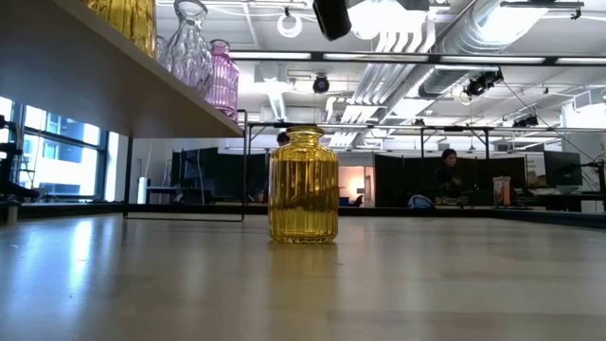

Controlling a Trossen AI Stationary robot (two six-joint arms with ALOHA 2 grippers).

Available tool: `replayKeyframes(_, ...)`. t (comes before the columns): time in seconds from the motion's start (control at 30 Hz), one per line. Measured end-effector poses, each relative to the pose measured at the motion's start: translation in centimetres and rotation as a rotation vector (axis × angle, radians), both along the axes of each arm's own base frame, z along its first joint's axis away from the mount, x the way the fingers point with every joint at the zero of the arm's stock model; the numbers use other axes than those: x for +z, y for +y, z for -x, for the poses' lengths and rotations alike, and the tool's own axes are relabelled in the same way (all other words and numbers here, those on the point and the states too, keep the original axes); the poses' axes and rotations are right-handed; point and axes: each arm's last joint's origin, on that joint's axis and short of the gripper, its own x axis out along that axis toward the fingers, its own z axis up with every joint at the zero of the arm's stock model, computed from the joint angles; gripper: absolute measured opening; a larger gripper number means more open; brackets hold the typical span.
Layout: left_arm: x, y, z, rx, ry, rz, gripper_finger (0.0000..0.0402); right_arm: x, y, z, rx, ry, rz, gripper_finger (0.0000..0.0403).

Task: Sort vases onto shelf
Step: Adjust the blue flower vase on the shelf

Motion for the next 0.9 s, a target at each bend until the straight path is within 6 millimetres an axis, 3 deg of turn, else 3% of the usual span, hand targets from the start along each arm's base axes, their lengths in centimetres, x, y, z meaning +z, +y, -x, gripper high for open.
replayKeyframes(0.23, 0.0, 0.0, 0.0, -0.004, 0.0, 0.003, 0.0021, -2.4, 1.6, -0.2, -0.089, -0.008, -0.048, 0.0)
replayKeyframes(0.57, 0.0, 0.0, 0.0, -0.005, 0.0, 0.001, 0.0021, -0.6, 2.5, -0.7, -0.097, -0.033, -0.047, 0.0)
replayKeyframes(0.9, 0.0, 0.0, 0.0, -0.012, 0.0, -0.002, 0.0021, -1.6, 5.0, -2.6, -0.103, 0.087, -0.021, 0.0)
